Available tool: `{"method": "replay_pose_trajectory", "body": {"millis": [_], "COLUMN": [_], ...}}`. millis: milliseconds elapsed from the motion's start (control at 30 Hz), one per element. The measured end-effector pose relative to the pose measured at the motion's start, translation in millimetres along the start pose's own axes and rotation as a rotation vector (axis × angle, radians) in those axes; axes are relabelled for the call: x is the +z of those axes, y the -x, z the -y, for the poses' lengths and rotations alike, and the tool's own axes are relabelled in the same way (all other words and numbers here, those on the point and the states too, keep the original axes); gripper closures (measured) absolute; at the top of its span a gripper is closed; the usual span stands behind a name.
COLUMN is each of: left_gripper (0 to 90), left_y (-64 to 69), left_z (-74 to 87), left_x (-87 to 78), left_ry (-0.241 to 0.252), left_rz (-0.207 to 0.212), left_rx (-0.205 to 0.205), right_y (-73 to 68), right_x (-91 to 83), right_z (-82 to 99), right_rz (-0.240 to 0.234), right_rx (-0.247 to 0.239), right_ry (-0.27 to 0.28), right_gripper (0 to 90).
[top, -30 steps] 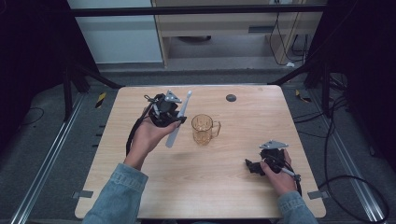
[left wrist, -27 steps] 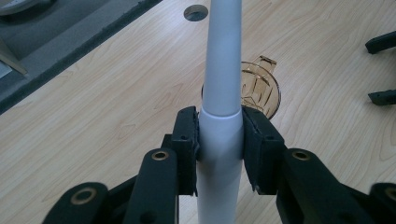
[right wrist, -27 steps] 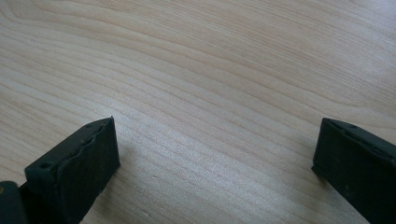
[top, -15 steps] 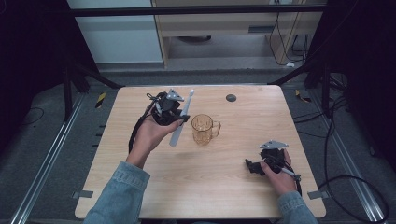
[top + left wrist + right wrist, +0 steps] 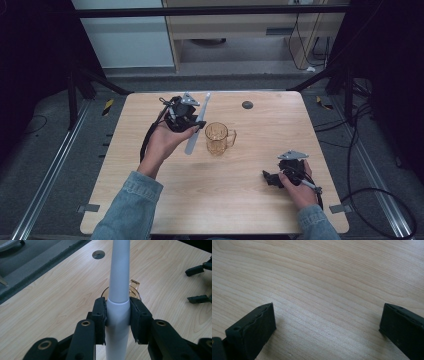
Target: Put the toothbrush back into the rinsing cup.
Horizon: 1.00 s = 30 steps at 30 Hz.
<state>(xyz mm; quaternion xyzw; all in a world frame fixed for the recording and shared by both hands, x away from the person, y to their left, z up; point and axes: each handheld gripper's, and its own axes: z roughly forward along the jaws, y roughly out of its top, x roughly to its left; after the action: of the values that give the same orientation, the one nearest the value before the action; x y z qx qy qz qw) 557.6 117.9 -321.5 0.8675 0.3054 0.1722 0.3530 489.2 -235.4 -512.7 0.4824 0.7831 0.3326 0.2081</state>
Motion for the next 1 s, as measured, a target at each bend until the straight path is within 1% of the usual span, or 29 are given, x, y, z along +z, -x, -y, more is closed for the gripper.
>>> {"method": "replay_pose_trajectory", "body": {"millis": [333,567,633,700,733,767,833,900,1000], "left_gripper": [67.8,67.8,67.8,67.8,67.7,67.7,67.7,67.7,67.7], "left_y": [2.4,-1.0,-0.7,1.4,1.4,1.2,-0.3,-1.5,-6.0], "left_z": [-8.0,-20.0,-23.2,-26.9,-26.9,-30.6,-33.5,-34.8,-38.8], "left_x": [2.4,5.7,6.4,5.3,5.3,4.1,4.0,3.9,4.2], "left_ry": [0.0,0.003,0.001,-0.001,-0.001,0.0,0.006,0.007,0.012], "left_rz": [0.006,0.016,0.007,-0.014,-0.014,-0.005,0.003,0.0,0.002], "left_rx": [0.008,0.016,0.029,0.05,0.05,0.055,0.053,0.053,0.042], "right_y": [0.0,0.0,0.0,0.0,0.0,0.0,0.0,0.0,0.0], "right_x": [0.0,0.0,0.0,0.0,0.1,0.0,0.0,0.2,0.0], "right_z": [0.0,0.0,0.0,0.0,0.0,0.0,0.0,0.0,0.0], "right_rz": [0.0,0.0,0.0,0.0,-0.001,0.0,0.0,-0.001,0.0], "right_rx": [0.0,0.0,0.0,0.0,0.0,0.0,0.0,0.001,0.0], "right_ry": [0.0,0.0,0.0,0.0,0.001,0.0,0.0,0.002,0.0], "right_gripper": [0.3,0.3,0.4,0.4,0.4,0.4,0.4,0.3,0.4]}}
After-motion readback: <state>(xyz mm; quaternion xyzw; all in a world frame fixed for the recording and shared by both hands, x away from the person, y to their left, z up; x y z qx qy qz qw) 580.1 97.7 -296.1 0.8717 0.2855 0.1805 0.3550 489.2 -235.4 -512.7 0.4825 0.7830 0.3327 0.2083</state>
